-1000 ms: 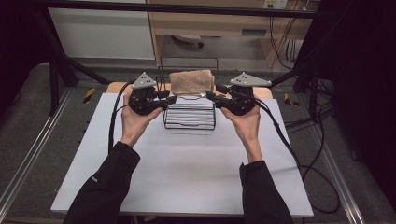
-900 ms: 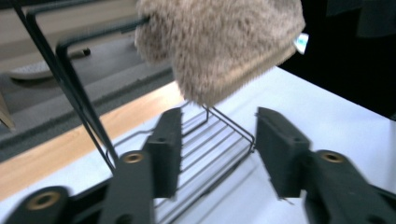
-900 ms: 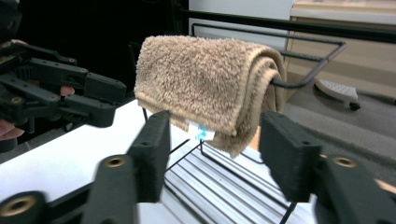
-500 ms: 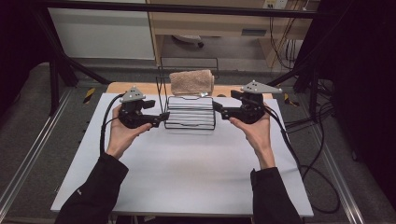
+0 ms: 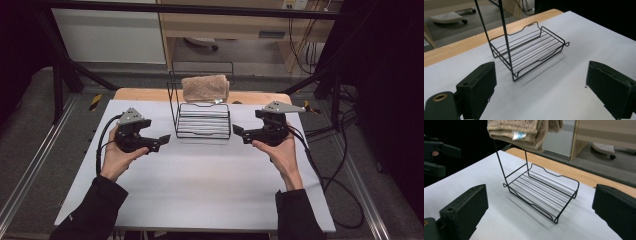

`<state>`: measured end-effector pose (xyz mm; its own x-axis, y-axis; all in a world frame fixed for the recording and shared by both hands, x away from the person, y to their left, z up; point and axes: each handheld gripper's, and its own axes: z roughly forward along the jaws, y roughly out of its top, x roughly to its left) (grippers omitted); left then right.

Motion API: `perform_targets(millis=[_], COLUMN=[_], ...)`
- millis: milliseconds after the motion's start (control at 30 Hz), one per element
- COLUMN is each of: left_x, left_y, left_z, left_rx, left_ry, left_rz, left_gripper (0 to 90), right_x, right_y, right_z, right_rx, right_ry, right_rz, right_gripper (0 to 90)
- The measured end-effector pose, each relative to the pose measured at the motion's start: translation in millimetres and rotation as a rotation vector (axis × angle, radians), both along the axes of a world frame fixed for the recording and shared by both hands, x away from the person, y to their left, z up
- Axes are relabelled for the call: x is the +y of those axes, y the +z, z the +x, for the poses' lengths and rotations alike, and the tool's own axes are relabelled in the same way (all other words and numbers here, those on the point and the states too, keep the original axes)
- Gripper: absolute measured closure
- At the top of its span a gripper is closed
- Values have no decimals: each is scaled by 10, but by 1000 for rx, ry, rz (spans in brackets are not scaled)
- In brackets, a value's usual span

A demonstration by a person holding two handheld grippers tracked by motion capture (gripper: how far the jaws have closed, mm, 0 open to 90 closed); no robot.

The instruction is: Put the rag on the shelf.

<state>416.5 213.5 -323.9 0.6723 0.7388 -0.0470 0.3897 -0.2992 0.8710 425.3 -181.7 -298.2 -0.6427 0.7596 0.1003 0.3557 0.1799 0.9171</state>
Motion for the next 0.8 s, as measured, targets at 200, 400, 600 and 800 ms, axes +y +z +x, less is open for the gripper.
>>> perform_targets(millis=[200, 400, 600, 800], left_x=[78, 124, 160, 224], left_y=[-104, -287, -460, -574], left_z=[-91, -165, -240, -316], left_rx=[5, 23, 36, 47], left_ry=[13, 24, 21, 14], left_rz=[6, 22, 36, 34], left_gripper=[83, 83, 87, 88], right_x=[-79, -120, -143, -169], right_y=[-154, -326, -504, -663], right_z=[-66, -150, -207, -263], right_rx=[33, 50, 67, 91], right_ry=[12, 35, 53, 64], right_rz=[-1, -16, -32, -38], right_gripper=[6, 6, 6, 6])
